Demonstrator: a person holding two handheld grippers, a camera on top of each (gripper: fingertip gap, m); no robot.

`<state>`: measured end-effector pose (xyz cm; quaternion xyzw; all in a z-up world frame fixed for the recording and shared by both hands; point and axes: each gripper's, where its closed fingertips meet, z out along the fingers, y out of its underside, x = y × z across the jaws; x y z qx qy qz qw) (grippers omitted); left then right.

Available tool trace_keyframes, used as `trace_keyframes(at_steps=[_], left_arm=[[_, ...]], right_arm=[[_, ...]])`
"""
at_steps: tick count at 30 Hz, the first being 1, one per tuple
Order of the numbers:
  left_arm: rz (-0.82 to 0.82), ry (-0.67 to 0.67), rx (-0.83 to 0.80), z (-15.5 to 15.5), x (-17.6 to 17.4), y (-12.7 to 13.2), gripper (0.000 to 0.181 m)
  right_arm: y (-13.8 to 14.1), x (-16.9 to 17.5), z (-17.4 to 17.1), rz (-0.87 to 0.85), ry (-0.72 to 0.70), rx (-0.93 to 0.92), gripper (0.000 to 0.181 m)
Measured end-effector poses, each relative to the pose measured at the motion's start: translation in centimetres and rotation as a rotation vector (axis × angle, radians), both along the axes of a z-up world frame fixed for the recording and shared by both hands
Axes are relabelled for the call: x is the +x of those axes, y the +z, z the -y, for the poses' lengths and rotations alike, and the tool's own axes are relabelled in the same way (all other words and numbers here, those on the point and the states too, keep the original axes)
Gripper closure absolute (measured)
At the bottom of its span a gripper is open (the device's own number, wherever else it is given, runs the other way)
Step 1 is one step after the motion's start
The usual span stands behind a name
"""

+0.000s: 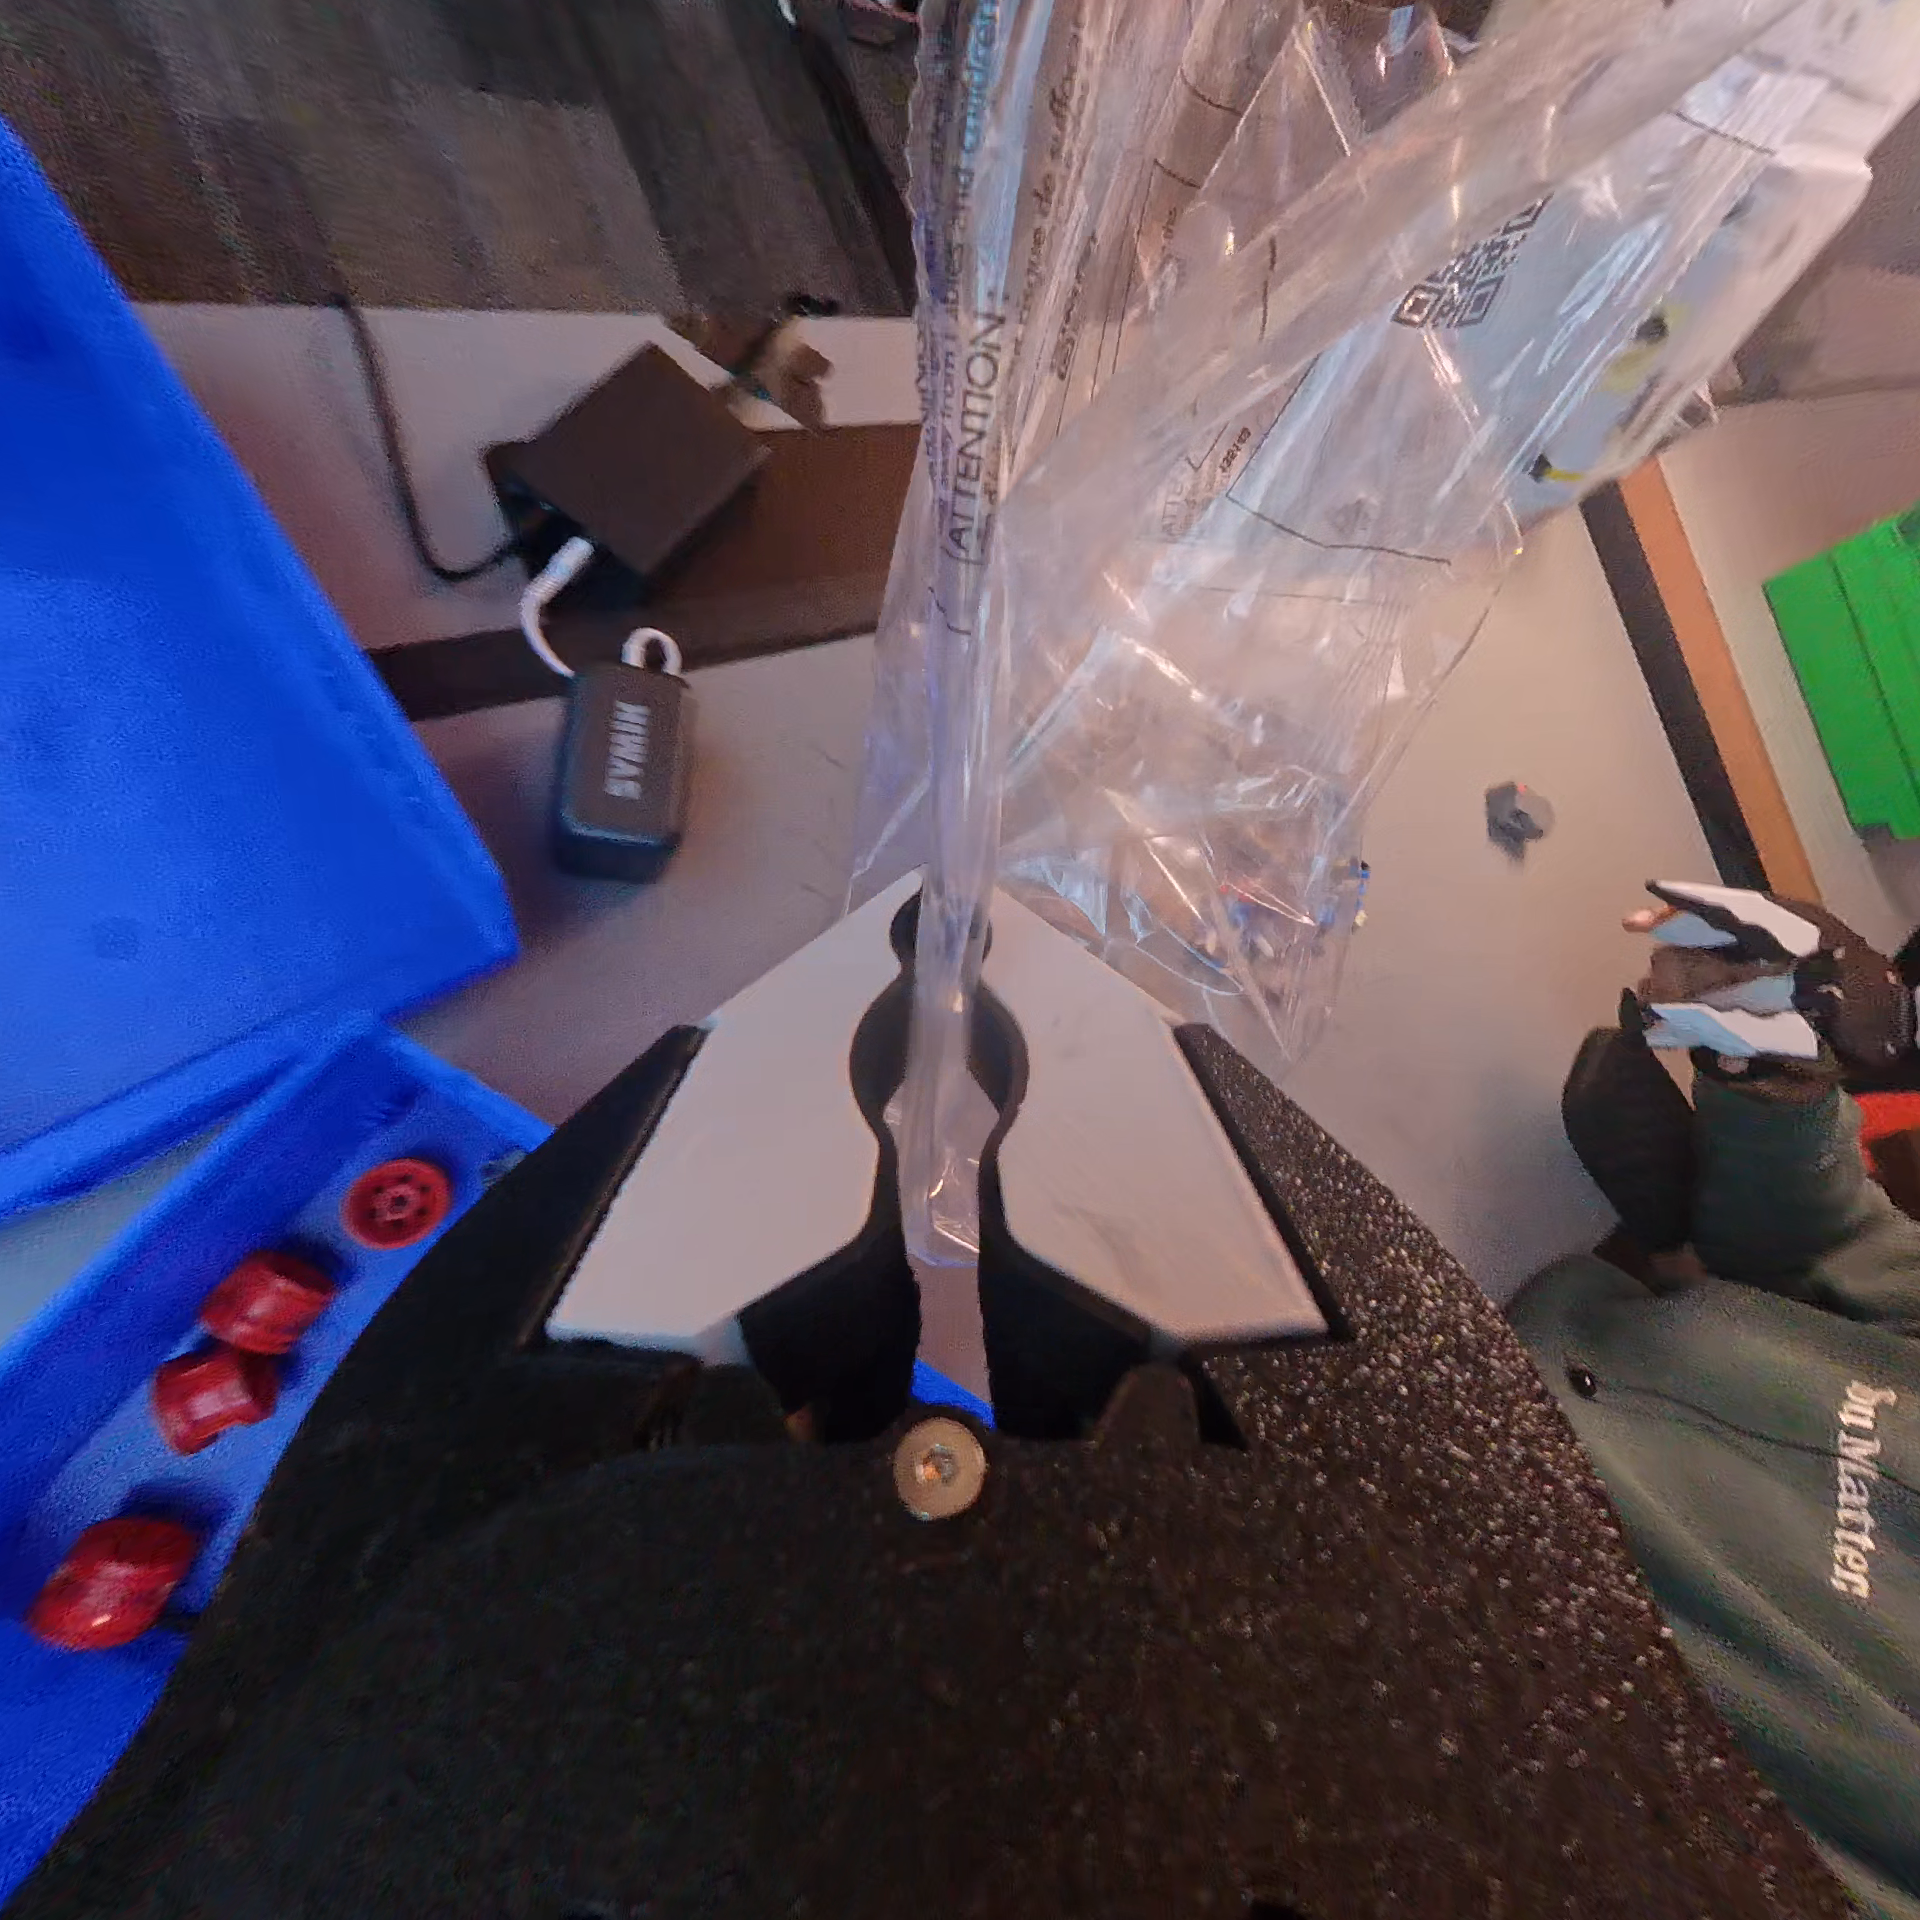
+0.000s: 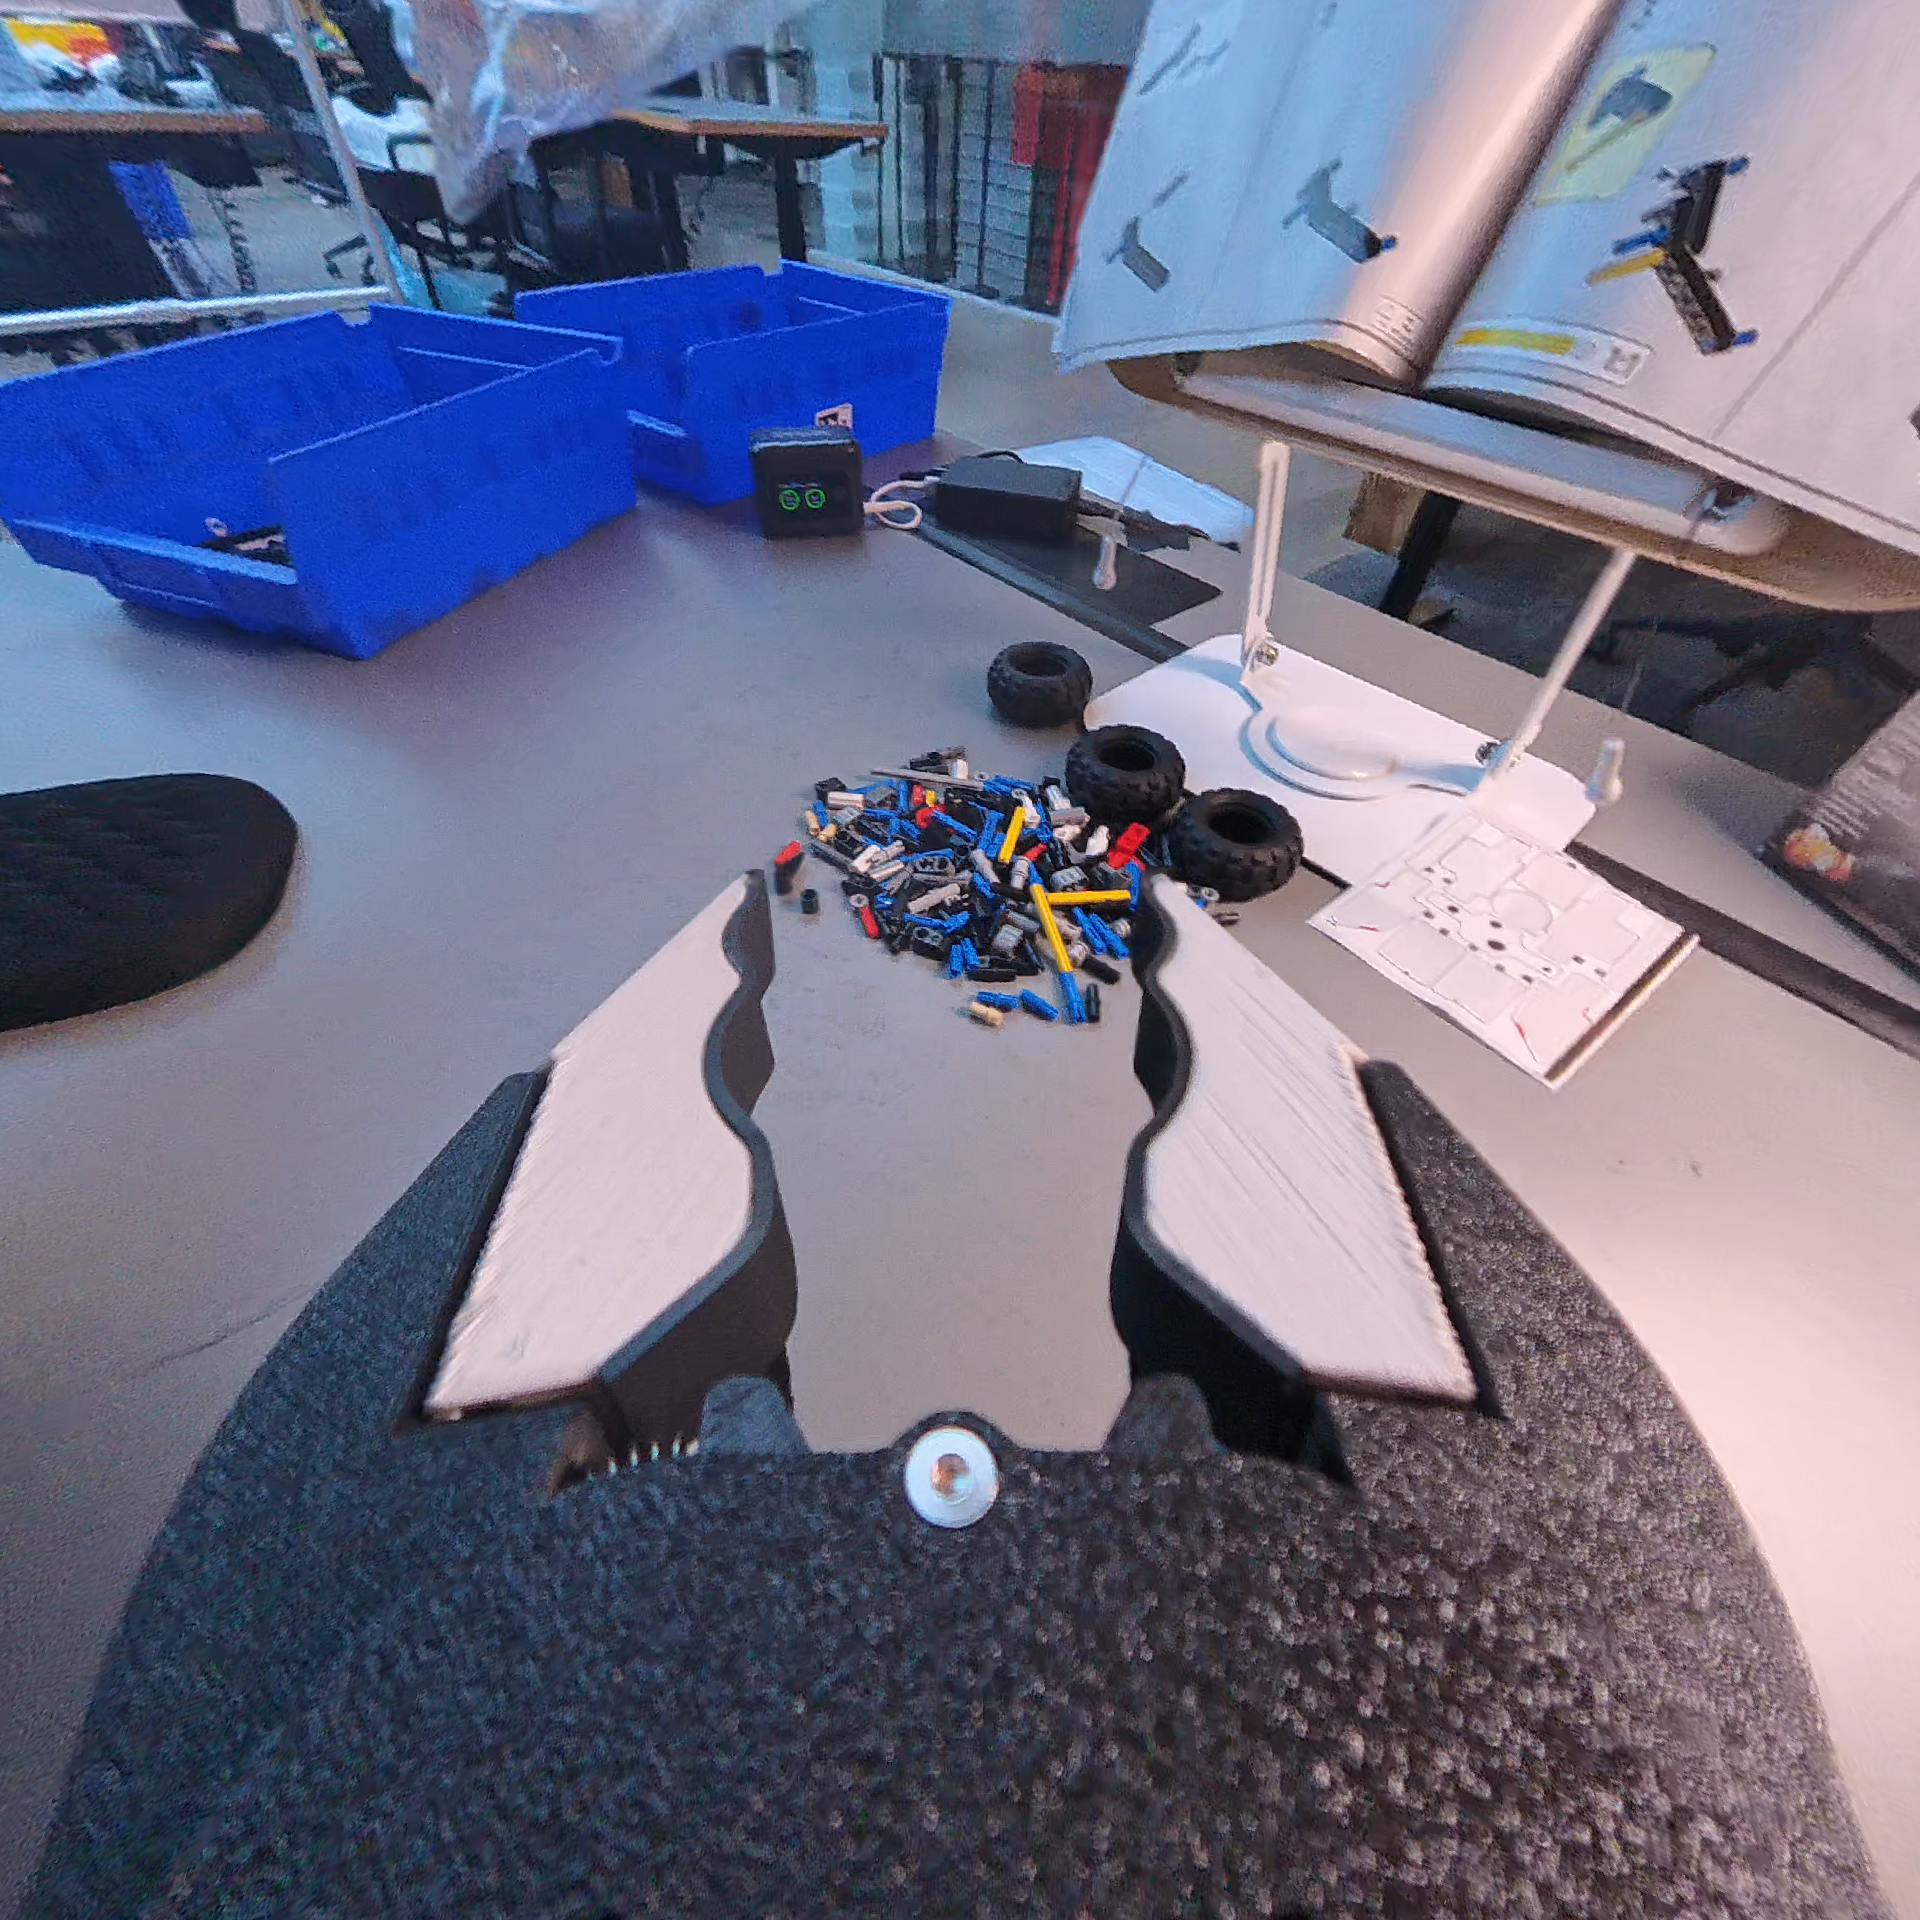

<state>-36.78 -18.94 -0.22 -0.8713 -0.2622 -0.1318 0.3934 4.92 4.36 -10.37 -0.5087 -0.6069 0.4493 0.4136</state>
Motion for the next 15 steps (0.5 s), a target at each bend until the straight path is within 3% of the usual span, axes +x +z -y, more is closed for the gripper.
trace_keyframes(at_steps=[8,15], left_arm=[[0.147,-0.373,-0.002,-8.1,20.9,-8.7,0.181],[0.304,-0.585,0.016,-14.4,36.7,-16.3,0.181]], right_arm=[[0.1,1.1,5.9,0.012,0.129,-0.163,0.112],[-0.8,4.8,5.5,0.056,0.061,-0.258,0.113]])
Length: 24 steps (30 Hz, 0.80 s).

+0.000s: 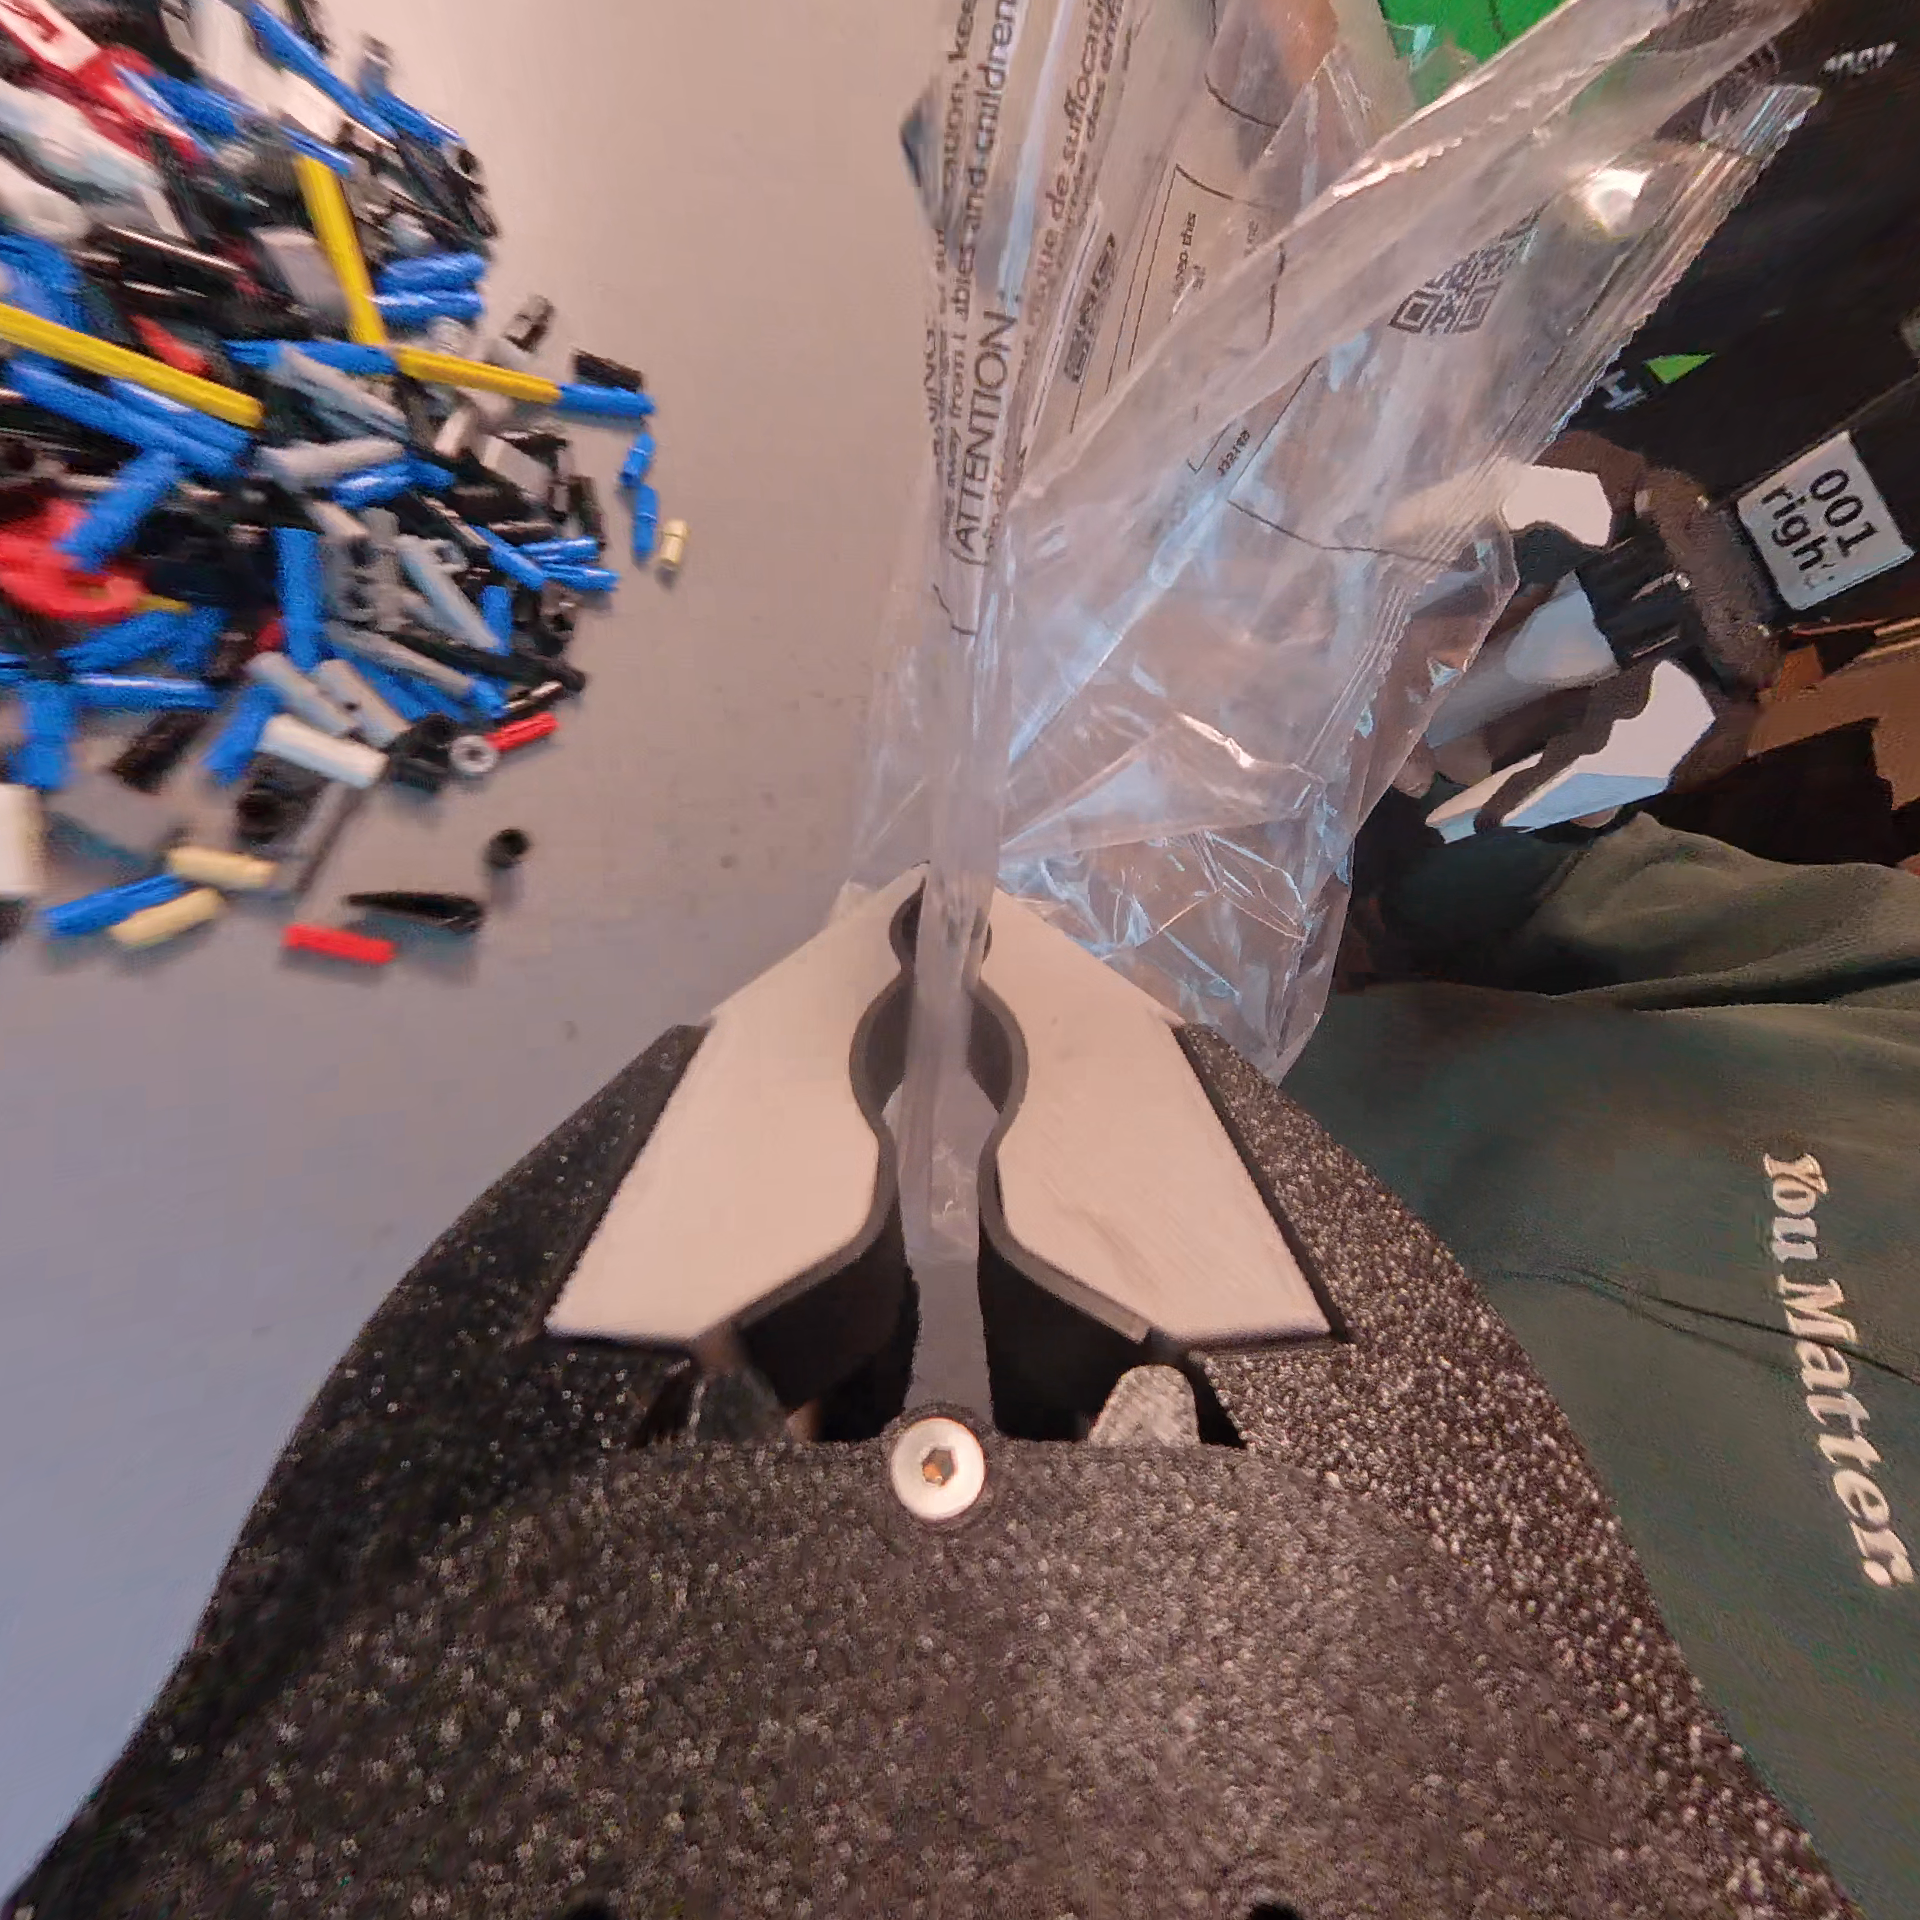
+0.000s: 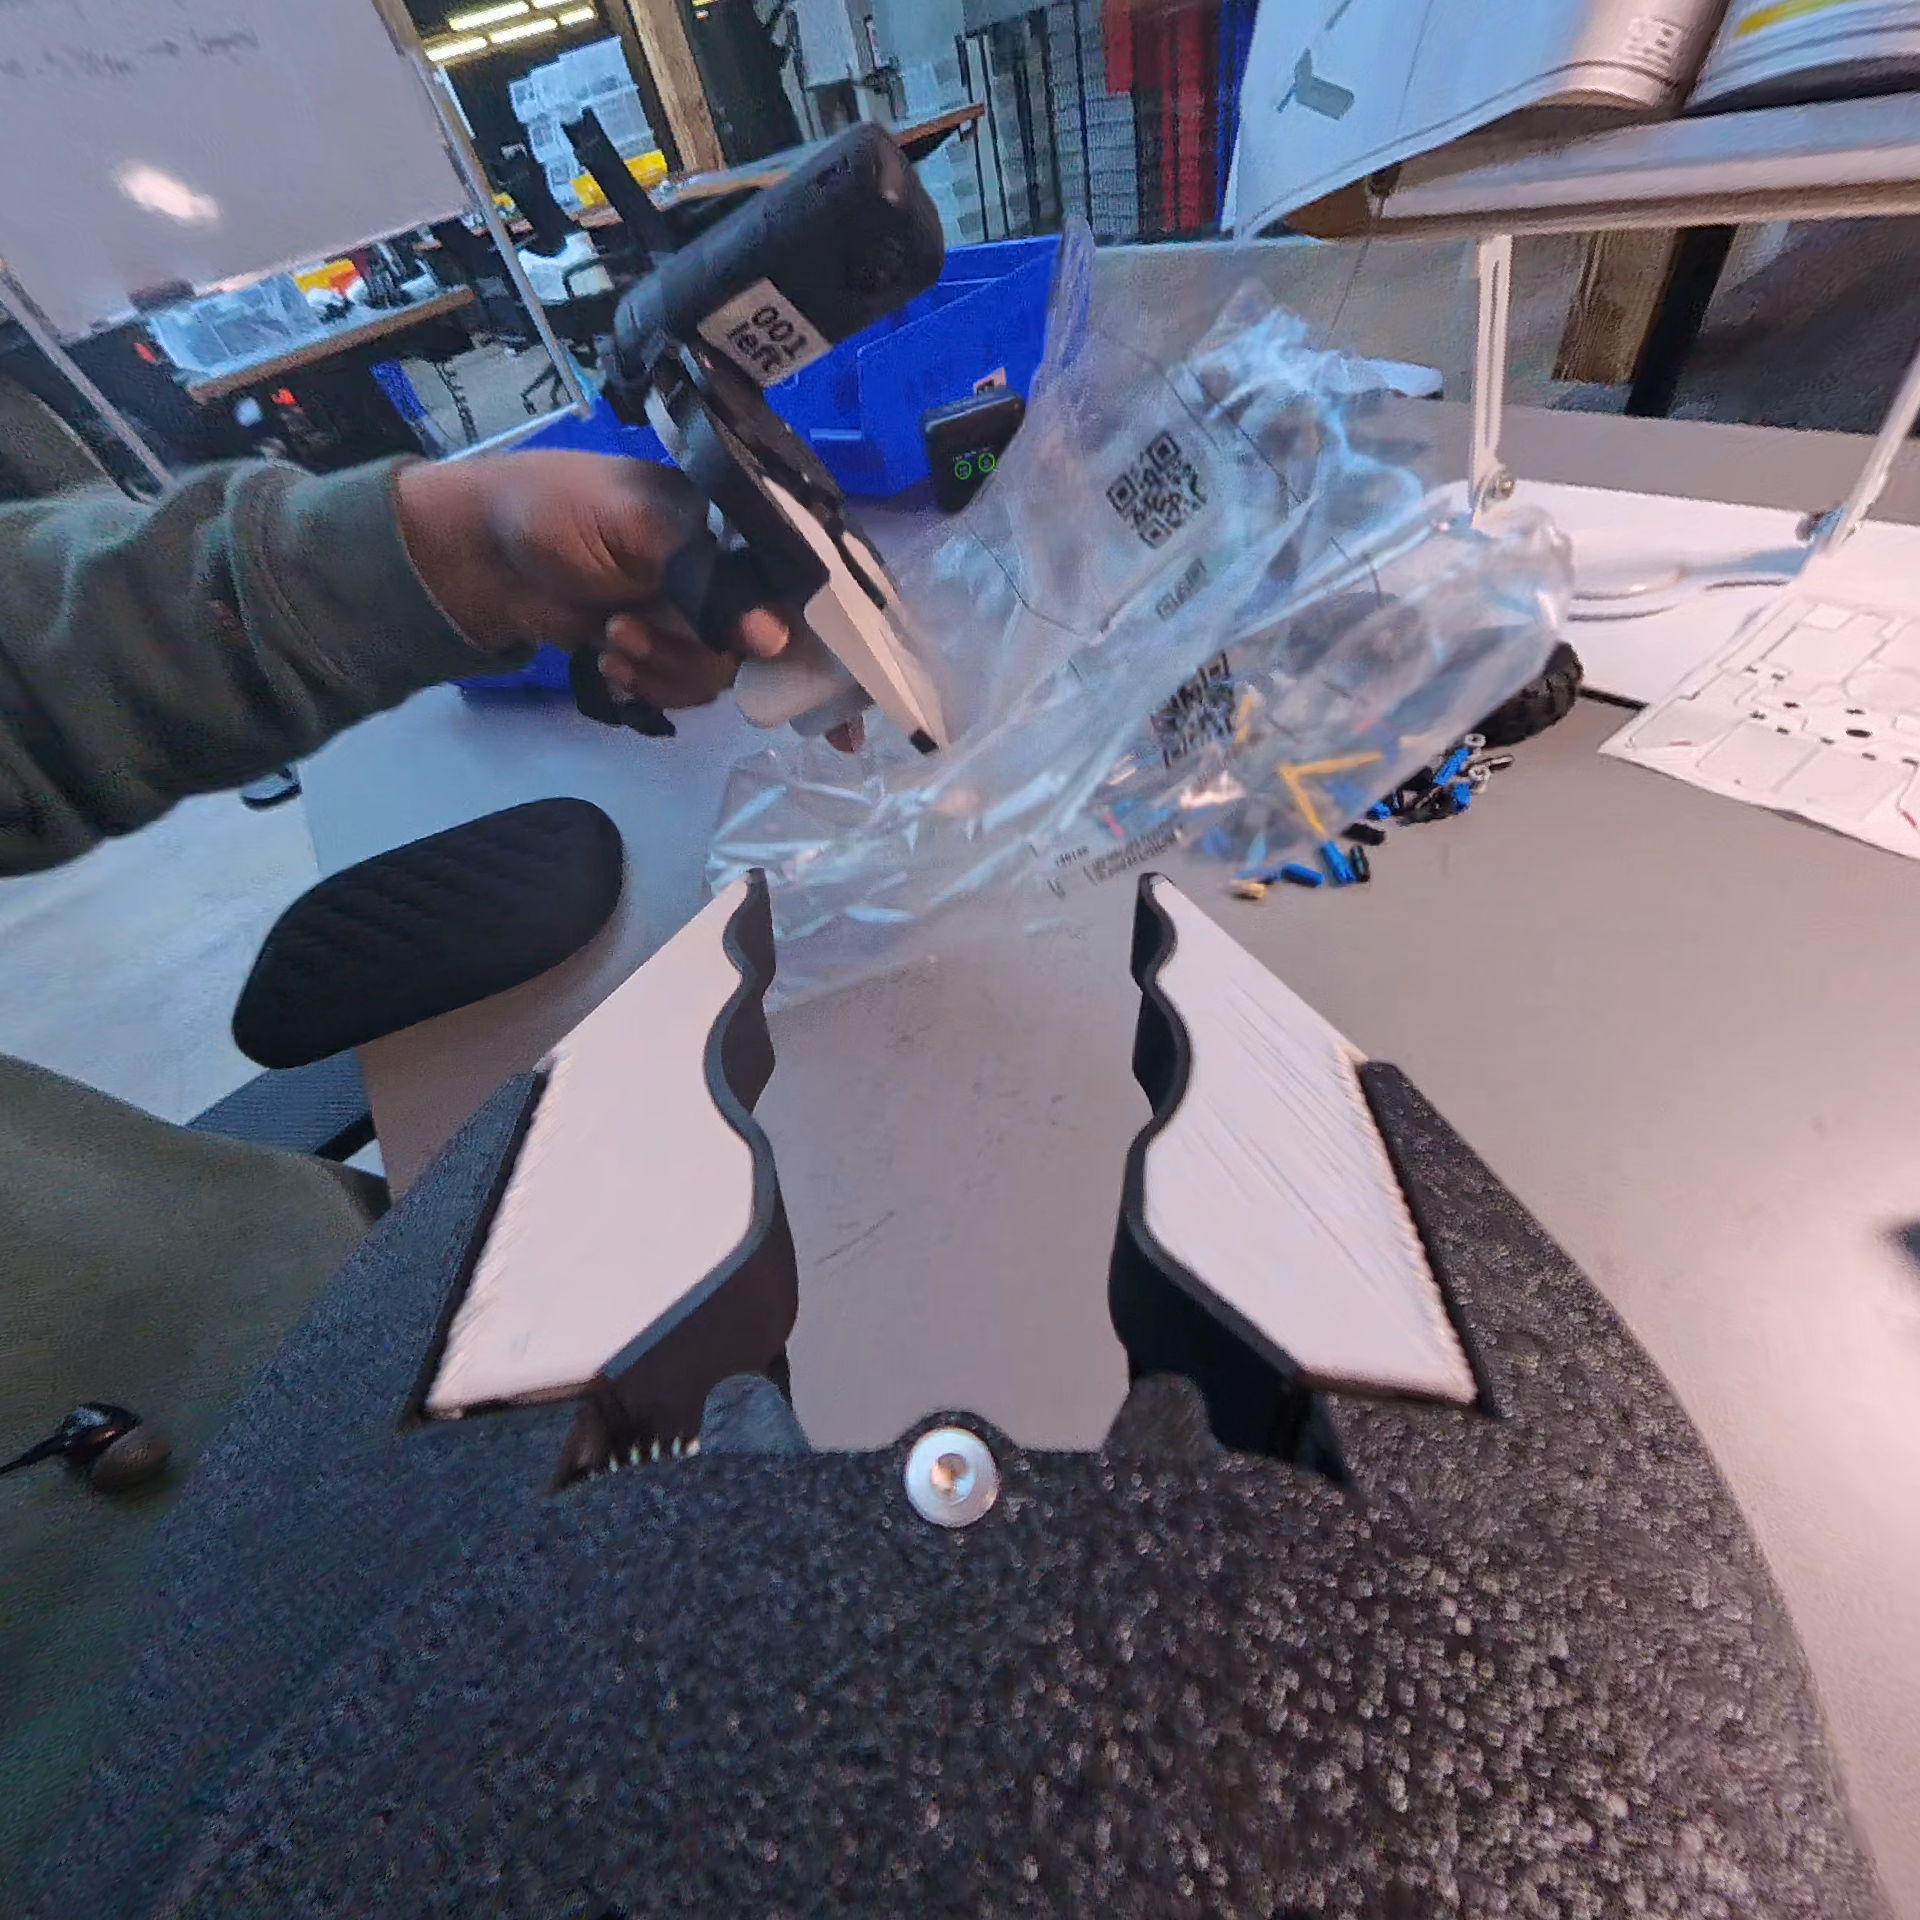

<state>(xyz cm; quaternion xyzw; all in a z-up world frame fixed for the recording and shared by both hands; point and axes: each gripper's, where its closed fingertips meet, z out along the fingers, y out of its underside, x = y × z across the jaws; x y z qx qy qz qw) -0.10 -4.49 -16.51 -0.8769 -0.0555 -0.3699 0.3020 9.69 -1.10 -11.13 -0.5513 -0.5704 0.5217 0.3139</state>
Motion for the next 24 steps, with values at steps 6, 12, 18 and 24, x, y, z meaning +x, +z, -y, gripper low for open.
trace_keyframes(at_steps=[6,12,18,24], left_arm=[[0.035,-0.075,0.01,-3.7,7.4,-2.6,0.181],[0.091,-0.125,0.034,-5.5,10.4,-2.6,0.159],[0.045,-0.125,0.073,-4.6,10.0,-2.9,0.147],[0.015,-0.069,0.133,-3.6,7.5,-2.4,0.158]], right_arm=[[-0.5,5.2,-4.7,0.057,-0.144,-0.046,0.152],[-2.7,9.4,-9.2,0.129,-0.237,-0.116,0.181],[-5.5,11.0,-11.0,0.224,-0.258,-0.102,0.181],[-6.3,11.7,-12.8,0.282,-0.266,-0.03,0.159]])
